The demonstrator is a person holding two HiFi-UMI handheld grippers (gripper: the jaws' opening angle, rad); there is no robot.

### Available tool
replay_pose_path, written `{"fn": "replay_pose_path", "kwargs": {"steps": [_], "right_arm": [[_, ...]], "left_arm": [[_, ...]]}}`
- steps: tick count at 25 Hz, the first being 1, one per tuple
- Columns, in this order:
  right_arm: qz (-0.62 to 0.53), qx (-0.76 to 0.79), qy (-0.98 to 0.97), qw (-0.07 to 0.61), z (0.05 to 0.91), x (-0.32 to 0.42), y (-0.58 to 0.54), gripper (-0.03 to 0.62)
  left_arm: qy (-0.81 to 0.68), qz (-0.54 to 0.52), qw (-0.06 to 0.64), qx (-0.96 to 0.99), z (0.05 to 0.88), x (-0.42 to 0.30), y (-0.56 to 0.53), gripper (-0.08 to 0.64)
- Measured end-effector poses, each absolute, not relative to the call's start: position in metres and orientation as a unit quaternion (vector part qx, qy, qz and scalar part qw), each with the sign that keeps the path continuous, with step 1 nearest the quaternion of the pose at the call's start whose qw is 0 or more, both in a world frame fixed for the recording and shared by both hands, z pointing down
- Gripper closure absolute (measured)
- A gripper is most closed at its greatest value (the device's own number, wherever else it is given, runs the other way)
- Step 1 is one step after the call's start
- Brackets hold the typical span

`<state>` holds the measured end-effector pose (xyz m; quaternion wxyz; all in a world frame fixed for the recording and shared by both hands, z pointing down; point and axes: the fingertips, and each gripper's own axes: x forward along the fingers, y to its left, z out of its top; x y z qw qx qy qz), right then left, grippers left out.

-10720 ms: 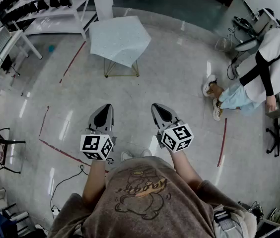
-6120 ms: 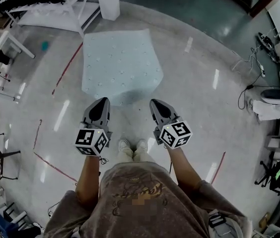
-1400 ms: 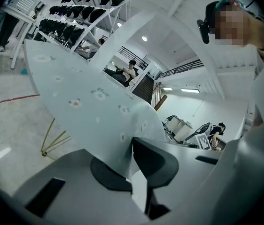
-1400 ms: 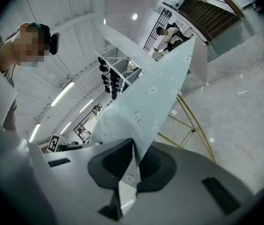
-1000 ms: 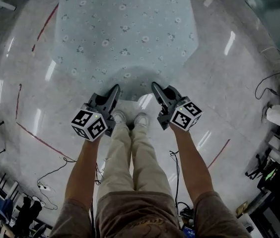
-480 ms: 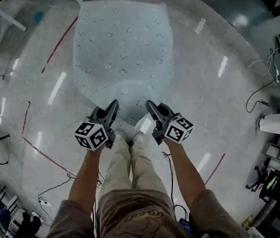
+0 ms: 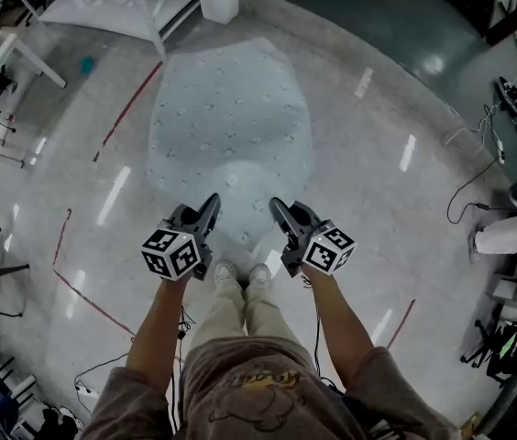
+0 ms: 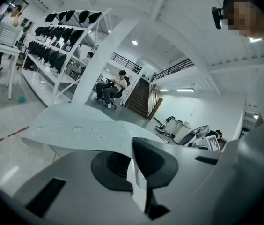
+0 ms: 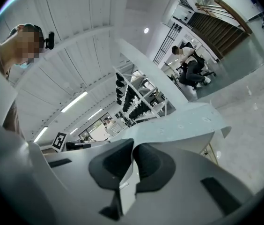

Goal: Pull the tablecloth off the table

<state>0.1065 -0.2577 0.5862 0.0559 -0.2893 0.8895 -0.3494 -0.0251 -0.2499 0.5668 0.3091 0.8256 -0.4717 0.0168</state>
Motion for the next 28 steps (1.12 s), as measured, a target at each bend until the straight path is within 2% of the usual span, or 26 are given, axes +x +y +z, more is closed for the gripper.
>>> {"fn": "replay_pose_path", "kwargs": {"steps": [4, 11, 28], "right_arm": [[-0.319, -0.285, 0.902, 0.062, 0.549, 0.105, -0.260, 0.584], [-0.304, -0.290, 0.905, 0.065, 0.510, 0.117, -0.226, 0.584], [-0.274, -0.281, 0.915, 0.096, 0.444, 0.119, -0.190, 0.581]], "left_arm": [[-0.470, 0.011, 0.286, 0.835, 0.530, -0.025, -0.253, 0.538], [-0.459, -0.012, 0.290, 0.839, 0.488, -0.012, -0.221, 0.538], [-0.466, -0.048, 0.248, 0.848, 0.428, -0.008, -0.182, 0.538]]}}
